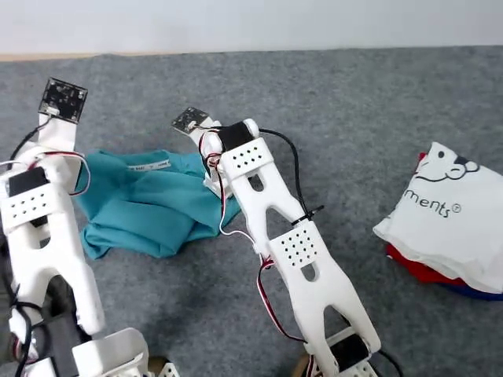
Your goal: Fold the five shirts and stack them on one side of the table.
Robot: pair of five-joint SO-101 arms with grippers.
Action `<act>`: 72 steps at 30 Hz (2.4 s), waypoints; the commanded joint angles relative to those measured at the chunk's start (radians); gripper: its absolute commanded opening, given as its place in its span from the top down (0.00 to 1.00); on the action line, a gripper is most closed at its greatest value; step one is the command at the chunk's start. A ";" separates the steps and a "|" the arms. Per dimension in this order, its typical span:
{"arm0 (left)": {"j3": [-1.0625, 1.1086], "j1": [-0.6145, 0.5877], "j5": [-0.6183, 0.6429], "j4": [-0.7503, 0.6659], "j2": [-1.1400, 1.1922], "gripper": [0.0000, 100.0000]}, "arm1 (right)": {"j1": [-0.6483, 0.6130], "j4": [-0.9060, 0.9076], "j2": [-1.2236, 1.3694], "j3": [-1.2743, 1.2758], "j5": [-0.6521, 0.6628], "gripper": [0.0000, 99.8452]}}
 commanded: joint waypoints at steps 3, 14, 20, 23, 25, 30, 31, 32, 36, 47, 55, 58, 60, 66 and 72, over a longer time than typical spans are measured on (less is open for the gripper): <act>0.012 0.008 -0.012 -0.054 -0.043 1.00 | -0.010 0.042 -0.065 0.054 -0.005 0.88; -0.119 0.003 -0.006 -0.048 -0.052 1.00 | 0.067 0.044 -0.265 0.003 0.012 0.99; -0.317 0.032 0.051 0.041 -0.129 1.00 | 0.090 0.044 -0.519 0.009 0.089 0.99; -0.392 0.061 0.092 0.071 -0.190 1.00 | 0.090 0.044 -0.630 0.009 0.114 0.99; -0.435 0.083 0.110 0.077 -0.236 1.00 | 0.090 0.044 -0.702 0.009 0.121 0.99; -0.533 0.130 0.124 0.071 -0.353 1.00 | 0.117 0.042 -0.885 0.009 0.173 0.99; -0.547 0.143 0.124 0.071 -0.374 1.00 | 0.128 0.042 -0.920 0.009 0.189 0.99; -0.559 0.150 0.124 0.071 -0.397 1.00 | 0.142 0.042 -0.957 0.009 0.198 0.99; -0.598 0.157 0.087 0.071 -0.494 1.00 | 0.203 0.042 -1.102 0.011 0.207 0.99; -0.605 0.157 -0.101 0.218 -0.738 1.00 | 0.374 0.044 -1.440 0.014 0.364 0.99; -0.605 0.155 -0.187 0.319 -0.876 1.00 | 0.461 0.044 -1.748 0.315 0.453 0.99; -0.605 0.155 -0.219 0.348 -0.933 1.00 | 0.489 0.044 -1.908 0.491 0.508 0.99; -0.604 0.155 -0.241 0.364 -0.968 1.00 | 0.513 0.042 -2.008 0.600 0.540 0.99; -0.602 0.155 -0.252 0.450 -1.025 1.00 | 0.576 0.036 -2.196 0.838 0.583 0.99; -0.501 0.157 -0.252 0.480 -0.985 1.00 | 0.578 -0.031 -2.192 1.076 0.580 0.99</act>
